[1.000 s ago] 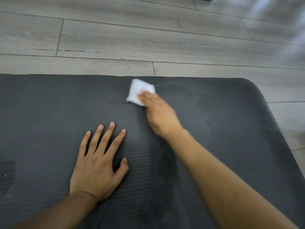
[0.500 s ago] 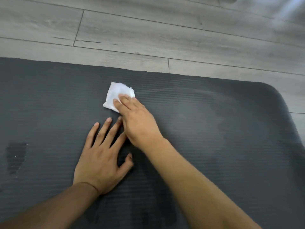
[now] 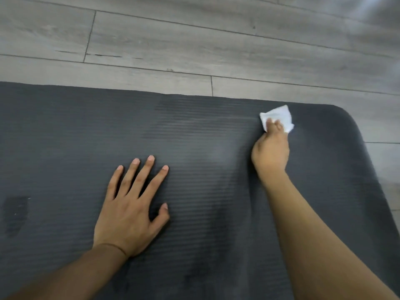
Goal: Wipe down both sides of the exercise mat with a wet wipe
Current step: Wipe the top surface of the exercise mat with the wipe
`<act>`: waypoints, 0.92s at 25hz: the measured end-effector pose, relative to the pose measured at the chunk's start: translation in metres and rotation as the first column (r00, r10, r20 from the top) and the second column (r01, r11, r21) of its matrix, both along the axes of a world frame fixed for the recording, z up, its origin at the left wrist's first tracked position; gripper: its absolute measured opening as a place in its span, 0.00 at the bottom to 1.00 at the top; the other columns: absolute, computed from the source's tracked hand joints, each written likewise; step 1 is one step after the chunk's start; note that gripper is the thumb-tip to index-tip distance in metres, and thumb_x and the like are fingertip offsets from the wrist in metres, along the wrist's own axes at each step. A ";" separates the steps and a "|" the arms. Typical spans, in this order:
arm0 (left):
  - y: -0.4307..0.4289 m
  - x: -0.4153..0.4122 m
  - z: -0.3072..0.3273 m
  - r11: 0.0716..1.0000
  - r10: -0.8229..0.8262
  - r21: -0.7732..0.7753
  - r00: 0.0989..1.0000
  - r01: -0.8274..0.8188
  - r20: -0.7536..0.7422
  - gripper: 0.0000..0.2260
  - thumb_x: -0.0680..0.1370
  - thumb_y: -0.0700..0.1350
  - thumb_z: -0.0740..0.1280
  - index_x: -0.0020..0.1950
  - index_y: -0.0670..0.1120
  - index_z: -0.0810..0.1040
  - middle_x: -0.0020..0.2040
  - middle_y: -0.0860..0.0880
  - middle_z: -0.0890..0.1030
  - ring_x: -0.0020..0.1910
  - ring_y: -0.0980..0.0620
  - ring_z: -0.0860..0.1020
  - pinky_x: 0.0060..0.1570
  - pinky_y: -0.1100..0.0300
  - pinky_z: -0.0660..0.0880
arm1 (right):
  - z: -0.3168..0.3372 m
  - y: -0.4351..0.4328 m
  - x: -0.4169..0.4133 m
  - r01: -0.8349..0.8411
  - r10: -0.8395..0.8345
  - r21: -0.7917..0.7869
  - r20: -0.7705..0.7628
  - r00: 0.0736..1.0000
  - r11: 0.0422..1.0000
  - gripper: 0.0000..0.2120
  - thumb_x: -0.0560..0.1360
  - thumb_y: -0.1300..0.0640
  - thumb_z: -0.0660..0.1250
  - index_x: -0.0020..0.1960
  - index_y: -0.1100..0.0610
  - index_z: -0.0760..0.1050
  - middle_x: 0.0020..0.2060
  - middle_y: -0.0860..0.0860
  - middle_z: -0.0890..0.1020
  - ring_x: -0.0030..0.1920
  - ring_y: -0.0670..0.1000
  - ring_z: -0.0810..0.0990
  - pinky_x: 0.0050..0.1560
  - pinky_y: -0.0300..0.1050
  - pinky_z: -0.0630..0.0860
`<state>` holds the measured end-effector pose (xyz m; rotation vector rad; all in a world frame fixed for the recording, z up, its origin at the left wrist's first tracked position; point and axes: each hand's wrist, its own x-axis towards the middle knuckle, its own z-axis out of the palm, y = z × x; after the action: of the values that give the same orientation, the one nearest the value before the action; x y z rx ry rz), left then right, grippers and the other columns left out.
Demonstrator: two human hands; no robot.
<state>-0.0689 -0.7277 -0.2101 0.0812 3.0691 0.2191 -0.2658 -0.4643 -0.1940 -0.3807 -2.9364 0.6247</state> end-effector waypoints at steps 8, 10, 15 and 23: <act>-0.005 0.002 -0.003 0.999 -0.027 0.045 0.999 0.028 -0.022 0.33 0.78 0.60 0.55 0.83 0.52 0.60 0.83 0.46 0.57 0.82 0.42 0.55 0.79 0.38 0.52 | -0.001 -0.076 0.048 -0.552 0.545 0.068 0.094 0.833 0.831 0.25 0.79 0.61 0.53 0.76 0.56 0.64 0.75 0.55 0.65 0.75 0.56 0.63 0.73 0.53 0.61; -0.006 0.002 -0.002 0.999 -0.023 0.041 1.000 0.023 -0.009 0.33 0.79 0.60 0.54 0.83 0.52 0.59 0.83 0.45 0.57 0.82 0.42 0.55 0.79 0.39 0.51 | 0.014 0.009 0.052 -0.140 0.122 0.124 0.143 0.982 0.982 0.25 0.79 0.62 0.53 0.76 0.53 0.64 0.75 0.54 0.66 0.71 0.60 0.67 0.67 0.54 0.67; -0.002 0.000 -0.001 0.999 -0.011 0.042 1.000 0.012 -0.010 0.33 0.78 0.59 0.55 0.82 0.51 0.60 0.83 0.44 0.58 0.82 0.40 0.55 0.79 0.38 0.50 | 0.025 0.023 0.066 0.215 -0.224 0.070 0.181 0.958 0.974 0.24 0.79 0.63 0.53 0.74 0.53 0.65 0.73 0.57 0.68 0.69 0.62 0.69 0.66 0.53 0.66; -0.006 0.000 -0.002 0.997 -0.038 0.058 0.999 0.040 -0.032 0.34 0.77 0.60 0.57 0.81 0.48 0.63 0.82 0.43 0.59 0.82 0.39 0.55 0.79 0.36 0.50 | 0.007 -0.130 0.108 -0.686 0.694 -0.103 0.121 0.710 0.720 0.25 0.78 0.64 0.53 0.75 0.59 0.65 0.75 0.56 0.65 0.76 0.54 0.60 0.77 0.49 0.54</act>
<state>-0.0685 -0.7337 -0.2125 0.1487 3.0887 0.3094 -0.1578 -0.5938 -0.1874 0.7671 -3.1627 0.7613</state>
